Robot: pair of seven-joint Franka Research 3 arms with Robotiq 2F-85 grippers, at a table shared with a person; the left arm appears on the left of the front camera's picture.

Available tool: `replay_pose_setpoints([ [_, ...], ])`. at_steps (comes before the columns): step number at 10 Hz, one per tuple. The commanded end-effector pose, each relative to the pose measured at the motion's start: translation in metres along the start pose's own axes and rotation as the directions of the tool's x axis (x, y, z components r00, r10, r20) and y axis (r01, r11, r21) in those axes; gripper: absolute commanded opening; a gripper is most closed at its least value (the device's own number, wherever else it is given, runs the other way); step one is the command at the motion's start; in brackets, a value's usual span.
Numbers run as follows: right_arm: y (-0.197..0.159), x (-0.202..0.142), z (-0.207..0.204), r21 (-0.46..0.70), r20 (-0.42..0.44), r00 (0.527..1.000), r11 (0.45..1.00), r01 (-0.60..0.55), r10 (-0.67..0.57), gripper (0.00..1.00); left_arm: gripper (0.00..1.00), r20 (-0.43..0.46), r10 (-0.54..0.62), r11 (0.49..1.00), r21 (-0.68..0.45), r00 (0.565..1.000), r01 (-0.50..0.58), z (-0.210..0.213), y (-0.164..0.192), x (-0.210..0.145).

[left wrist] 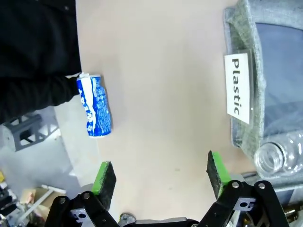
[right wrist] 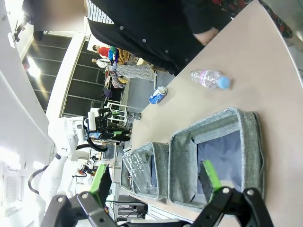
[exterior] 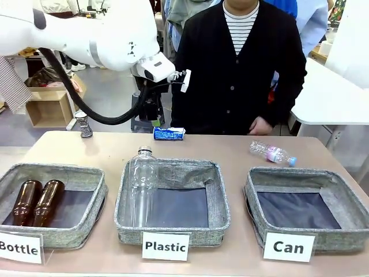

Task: Sort the can waste into the basket.
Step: Pick up the can waste from the table and place it in the right Fabric basket.

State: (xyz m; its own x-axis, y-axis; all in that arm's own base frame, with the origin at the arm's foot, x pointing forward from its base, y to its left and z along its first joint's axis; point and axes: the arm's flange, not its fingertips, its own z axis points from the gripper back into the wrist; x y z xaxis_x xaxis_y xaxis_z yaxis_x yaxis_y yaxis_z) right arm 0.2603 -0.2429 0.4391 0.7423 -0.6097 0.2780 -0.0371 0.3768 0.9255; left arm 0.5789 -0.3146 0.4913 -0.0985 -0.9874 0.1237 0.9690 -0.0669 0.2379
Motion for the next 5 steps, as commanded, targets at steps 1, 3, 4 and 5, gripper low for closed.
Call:
replay_pose_setpoints([
  [1,0.000,0.002,-0.001,0.023,0.017,1.000,0.999,-0.025,0.025,1.00,1.00,0.004,-0.025,0.999,0.020,1.000,0.025,0.005,-0.013,-0.013],
  [3,0.000,0.002,-0.001,0.023,0.017,1.000,0.999,-0.025,0.025,1.00,1.00,0.057,0.124,0.989,0.072,0.991,-0.128,-0.002,0.032,-0.017],
  [4,0.000,0.002,-0.001,0.023,0.017,1.000,0.999,-0.025,0.025,1.00,1.00,0.086,0.123,0.986,0.099,0.989,-0.131,-0.019,0.068,-0.017],
  [5,0.000,0.002,-0.001,0.023,0.017,1.000,0.999,-0.025,0.025,1.00,1.00,0.092,0.146,0.986,0.070,0.985,-0.153,-0.042,0.092,-0.016],
])
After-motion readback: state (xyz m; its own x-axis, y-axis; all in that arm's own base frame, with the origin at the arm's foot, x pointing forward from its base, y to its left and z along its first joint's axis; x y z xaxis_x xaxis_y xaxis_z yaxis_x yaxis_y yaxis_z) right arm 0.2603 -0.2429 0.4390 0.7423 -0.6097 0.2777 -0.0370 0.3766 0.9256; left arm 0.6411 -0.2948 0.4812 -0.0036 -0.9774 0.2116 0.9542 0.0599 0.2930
